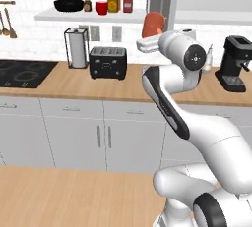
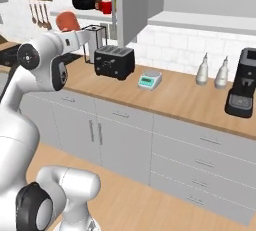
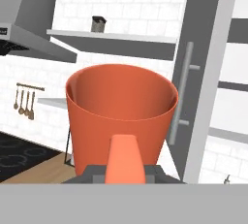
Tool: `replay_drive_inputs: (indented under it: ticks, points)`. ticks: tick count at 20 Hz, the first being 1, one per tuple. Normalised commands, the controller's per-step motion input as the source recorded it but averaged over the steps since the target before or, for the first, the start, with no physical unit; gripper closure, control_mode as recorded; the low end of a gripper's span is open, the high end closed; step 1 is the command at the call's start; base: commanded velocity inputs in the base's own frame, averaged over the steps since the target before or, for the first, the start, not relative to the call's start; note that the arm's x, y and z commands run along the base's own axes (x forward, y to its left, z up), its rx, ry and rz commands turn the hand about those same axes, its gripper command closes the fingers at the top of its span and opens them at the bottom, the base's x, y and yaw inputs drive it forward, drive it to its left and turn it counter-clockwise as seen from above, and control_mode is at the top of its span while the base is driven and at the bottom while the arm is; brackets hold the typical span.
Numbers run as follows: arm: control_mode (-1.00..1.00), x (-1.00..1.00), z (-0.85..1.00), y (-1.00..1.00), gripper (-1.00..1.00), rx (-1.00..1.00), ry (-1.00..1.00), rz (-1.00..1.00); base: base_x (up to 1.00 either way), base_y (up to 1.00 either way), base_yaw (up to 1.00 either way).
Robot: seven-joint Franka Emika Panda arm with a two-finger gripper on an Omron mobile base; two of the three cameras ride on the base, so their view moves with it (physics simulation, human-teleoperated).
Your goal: Gather all objects into one cabinet and sort the glasses and bowls to opposite sides.
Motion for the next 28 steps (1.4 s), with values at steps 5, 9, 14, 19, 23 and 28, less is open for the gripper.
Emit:
replay_drive_inputs:
  ticks: [5,9,14,19,23,28]
  points:
    - [1.0,0.0,0.0,0.0,1.0,0.0,0.0,0.0,-0.15,0.92,-0.07]
    - [1.0,0.0,0.0,0.0,1.0,0.0,0.0,0.0,0.12,0.94,-0.14]
    - [1.0,0.0,0.0,0.0,1.0,0.0,0.0,0.0,0.28,1.0,-0.1]
    - [1.0,0.0,0.0,0.0,1.0,0.0,0.0,0.0,0.64,0.95,0.28]
    - [1.0,0.0,0.0,0.0,1.0,0.0,0.0,0.0,0.54,0.64,0.52]
    - [1.0,0.0,0.0,0.0,1.0,0.0,0.0,0.0,0.36,0.29,0.37]
